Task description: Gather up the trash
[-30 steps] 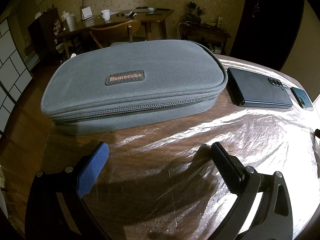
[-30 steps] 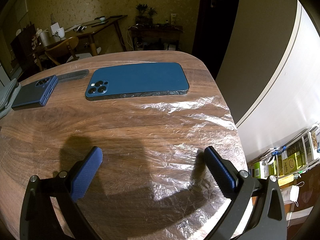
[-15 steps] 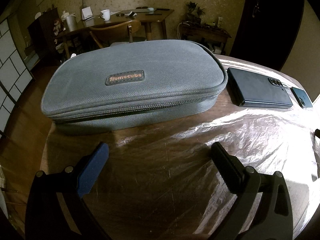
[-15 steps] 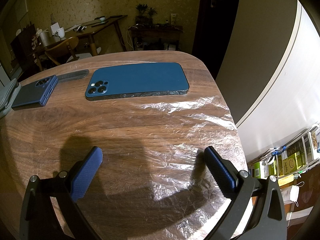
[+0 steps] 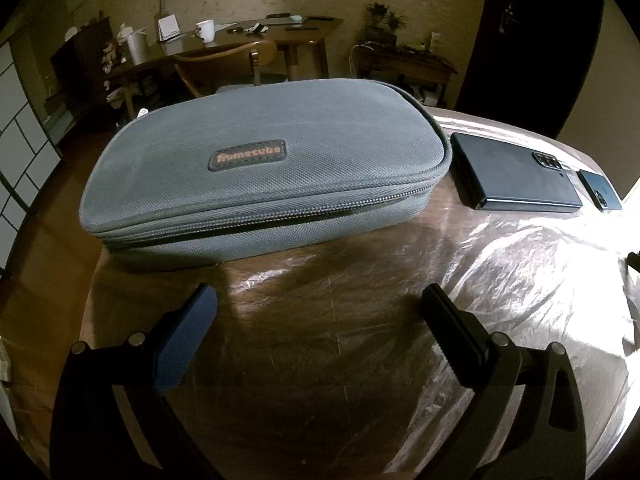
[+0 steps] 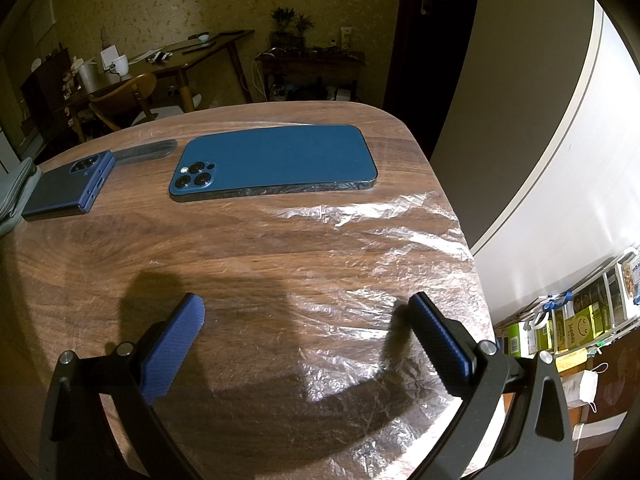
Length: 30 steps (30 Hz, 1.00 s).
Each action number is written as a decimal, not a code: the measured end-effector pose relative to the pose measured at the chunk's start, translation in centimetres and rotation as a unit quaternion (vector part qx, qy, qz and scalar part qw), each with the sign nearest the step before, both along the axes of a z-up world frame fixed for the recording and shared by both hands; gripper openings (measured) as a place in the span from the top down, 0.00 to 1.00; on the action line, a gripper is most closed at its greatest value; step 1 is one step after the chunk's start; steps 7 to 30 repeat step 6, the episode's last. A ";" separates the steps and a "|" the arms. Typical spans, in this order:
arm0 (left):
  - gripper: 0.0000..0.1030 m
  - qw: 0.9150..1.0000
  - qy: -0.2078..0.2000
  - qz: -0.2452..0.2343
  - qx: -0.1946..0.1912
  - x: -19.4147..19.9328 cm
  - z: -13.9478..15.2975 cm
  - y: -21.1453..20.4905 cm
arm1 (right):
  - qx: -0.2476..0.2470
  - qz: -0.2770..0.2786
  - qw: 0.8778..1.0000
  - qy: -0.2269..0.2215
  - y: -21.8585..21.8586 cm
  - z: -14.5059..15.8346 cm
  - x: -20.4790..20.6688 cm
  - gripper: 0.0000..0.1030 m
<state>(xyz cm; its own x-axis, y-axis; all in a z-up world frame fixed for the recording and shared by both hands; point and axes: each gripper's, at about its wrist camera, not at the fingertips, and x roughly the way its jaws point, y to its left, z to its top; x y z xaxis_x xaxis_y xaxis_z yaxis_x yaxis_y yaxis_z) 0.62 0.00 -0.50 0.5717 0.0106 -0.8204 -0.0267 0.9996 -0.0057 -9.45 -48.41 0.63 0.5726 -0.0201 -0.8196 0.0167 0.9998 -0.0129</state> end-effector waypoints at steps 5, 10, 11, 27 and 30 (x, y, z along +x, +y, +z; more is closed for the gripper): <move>0.01 1.000 0.000 0.000 0.000 0.0 0.0 0.0 | 0.000 0.000 1.000 0.000 0.0 0.0 -0.1 0.04; 0.01 1.000 0.000 0.000 0.000 0.0 0.0 0.0 | 0.000 0.000 1.000 0.000 0.0 0.0 0.0 0.04; 0.01 1.000 0.000 0.000 0.000 0.0 0.0 0.0 | 0.000 0.000 1.000 0.000 0.0 0.0 0.0 0.04; 0.01 1.000 0.000 0.000 0.000 0.0 0.0 0.0 | 0.000 0.000 1.000 0.000 0.0 0.0 0.0 0.04; 0.01 1.000 0.000 0.000 0.000 0.0 0.0 0.0 | 0.000 0.000 1.000 0.000 0.0 0.0 0.0 0.04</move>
